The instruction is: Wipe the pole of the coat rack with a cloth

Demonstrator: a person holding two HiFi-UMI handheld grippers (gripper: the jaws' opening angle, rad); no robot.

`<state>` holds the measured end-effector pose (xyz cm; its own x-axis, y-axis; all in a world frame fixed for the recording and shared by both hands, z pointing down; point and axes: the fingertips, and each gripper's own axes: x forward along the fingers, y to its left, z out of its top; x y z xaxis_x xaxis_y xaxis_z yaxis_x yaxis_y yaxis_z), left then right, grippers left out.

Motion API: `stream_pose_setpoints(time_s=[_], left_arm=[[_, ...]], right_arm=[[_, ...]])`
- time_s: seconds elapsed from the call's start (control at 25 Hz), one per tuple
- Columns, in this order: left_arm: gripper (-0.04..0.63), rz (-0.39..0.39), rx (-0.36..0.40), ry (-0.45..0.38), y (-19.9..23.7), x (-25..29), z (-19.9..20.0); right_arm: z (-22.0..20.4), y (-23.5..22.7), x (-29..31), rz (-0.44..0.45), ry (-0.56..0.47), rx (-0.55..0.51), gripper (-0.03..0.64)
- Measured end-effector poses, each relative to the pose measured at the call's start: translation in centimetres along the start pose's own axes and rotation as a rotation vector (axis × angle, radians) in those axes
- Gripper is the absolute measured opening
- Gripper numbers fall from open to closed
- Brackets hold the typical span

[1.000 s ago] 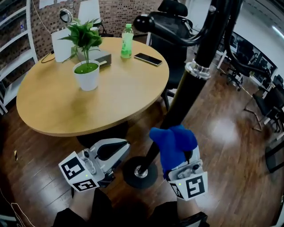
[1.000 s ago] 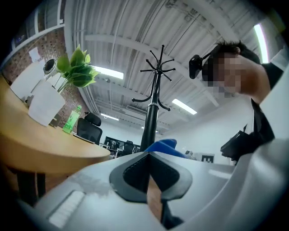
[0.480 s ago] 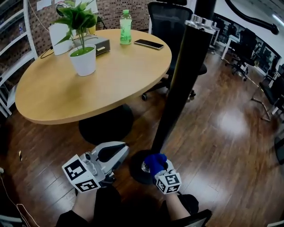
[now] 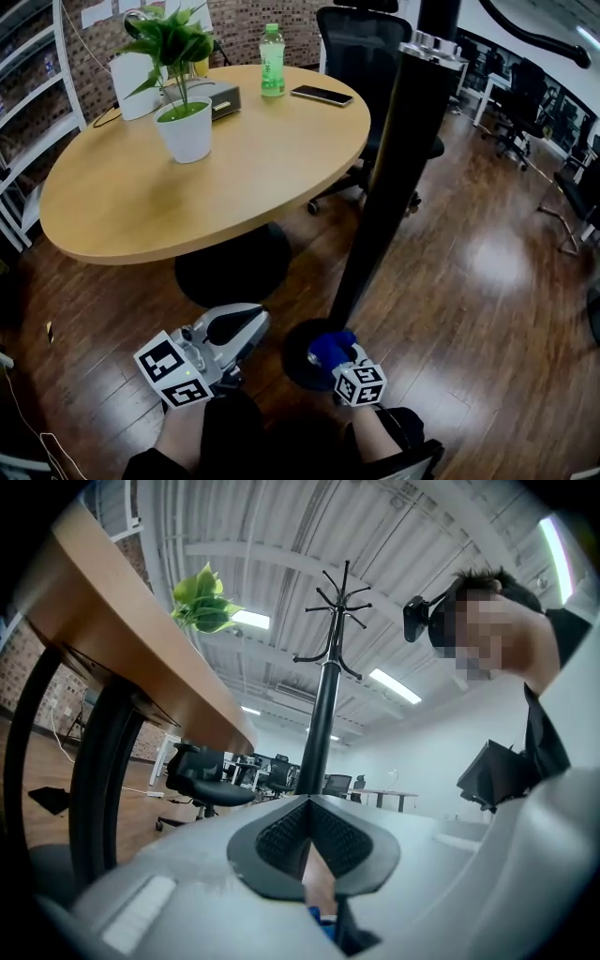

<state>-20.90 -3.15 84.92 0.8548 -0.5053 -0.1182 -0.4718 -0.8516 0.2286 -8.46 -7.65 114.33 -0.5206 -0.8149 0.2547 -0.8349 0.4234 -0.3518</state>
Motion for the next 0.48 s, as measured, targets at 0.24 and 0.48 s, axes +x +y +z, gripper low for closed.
stream_pose_setpoints(time_s=[0.24, 0.48], left_arm=[[0.002, -0.018, -0.005, -0.03, -0.2, 0.0, 0.9], [0.002, -0.016, -0.001, -0.072, -1.4, -1.2, 3.0]], right_arm=[[15.2, 4.0, -5.3, 0.084, -0.324, -0.035, 0.026], [35.5, 11.0, -12.3, 0.149, -0.697, -0.255, 0.026]])
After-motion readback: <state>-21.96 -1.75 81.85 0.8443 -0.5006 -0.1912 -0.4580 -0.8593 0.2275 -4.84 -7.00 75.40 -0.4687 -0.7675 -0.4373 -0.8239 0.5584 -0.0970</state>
